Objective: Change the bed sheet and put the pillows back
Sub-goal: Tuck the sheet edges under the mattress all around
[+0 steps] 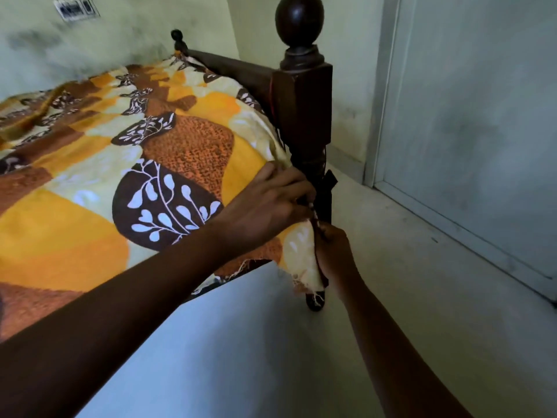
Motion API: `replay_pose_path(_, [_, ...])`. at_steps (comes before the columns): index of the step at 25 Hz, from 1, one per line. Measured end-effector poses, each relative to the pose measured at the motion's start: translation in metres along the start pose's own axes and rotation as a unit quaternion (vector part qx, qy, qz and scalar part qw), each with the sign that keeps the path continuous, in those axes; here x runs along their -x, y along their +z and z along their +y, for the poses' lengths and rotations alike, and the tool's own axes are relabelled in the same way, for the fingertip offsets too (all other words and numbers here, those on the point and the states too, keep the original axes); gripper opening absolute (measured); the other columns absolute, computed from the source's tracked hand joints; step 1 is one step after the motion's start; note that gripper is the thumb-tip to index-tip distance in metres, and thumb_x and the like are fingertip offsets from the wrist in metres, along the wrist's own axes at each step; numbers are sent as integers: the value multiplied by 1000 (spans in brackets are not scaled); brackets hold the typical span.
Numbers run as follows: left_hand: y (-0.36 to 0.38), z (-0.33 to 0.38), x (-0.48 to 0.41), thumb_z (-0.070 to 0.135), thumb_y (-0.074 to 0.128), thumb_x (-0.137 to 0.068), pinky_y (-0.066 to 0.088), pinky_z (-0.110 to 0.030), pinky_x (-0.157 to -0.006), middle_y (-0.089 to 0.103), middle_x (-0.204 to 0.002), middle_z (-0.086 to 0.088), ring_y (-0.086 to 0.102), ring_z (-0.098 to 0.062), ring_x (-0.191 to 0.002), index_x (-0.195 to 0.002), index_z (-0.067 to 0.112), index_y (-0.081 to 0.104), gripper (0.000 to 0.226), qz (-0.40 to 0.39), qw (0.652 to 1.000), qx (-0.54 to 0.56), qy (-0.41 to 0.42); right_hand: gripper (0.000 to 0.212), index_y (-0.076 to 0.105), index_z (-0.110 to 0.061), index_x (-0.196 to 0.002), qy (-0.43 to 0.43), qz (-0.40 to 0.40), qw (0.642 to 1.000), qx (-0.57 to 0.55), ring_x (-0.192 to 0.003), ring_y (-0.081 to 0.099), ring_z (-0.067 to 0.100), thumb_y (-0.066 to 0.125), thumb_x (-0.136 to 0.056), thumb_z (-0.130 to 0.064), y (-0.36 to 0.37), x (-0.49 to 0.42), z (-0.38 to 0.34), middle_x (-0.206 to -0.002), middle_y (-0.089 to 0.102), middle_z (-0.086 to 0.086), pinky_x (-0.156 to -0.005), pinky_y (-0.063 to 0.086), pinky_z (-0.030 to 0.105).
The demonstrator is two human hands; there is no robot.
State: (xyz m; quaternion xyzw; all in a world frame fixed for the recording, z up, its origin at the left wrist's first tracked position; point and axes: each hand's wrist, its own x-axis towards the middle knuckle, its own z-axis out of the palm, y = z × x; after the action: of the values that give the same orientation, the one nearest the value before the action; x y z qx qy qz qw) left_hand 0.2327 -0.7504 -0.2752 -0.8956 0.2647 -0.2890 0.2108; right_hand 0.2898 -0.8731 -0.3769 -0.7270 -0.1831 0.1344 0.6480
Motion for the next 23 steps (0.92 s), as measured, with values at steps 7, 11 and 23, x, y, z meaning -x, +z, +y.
replay_pose_path(7, [11,-1,-30,15,39,-76,28,-36,-98,71,-73,-6,69,-21,-74,-77,16,74,35,-86,996,11,-2,24,67,-10,-84,47,-112,992,-16,-58,57,9,48,-96,-20,-52,8,-7,-69,63,6,-52,44,14])
replay_pose_path(11, [14,-2,-39,14,41,-73,30,-34,-88,70,-71,-4,67,-23,-68,-80,18,73,33,-178,984,2,5,30,69,-12,-106,1,-117,993,3,-83,62,13,45,-97,-28,-66,8,-9,-92,69,6,-75,48,25])
replay_pose_path(23, [-5,2,-54,35,39,-93,43,-35,-87,71,-98,-5,67,-23,-92,-115,14,65,41,-166,983,81,22,24,64,-24,-86,-70,-117,989,49,-73,59,5,45,-96,-35,-77,5,-14,-77,64,-6,-63,44,15])
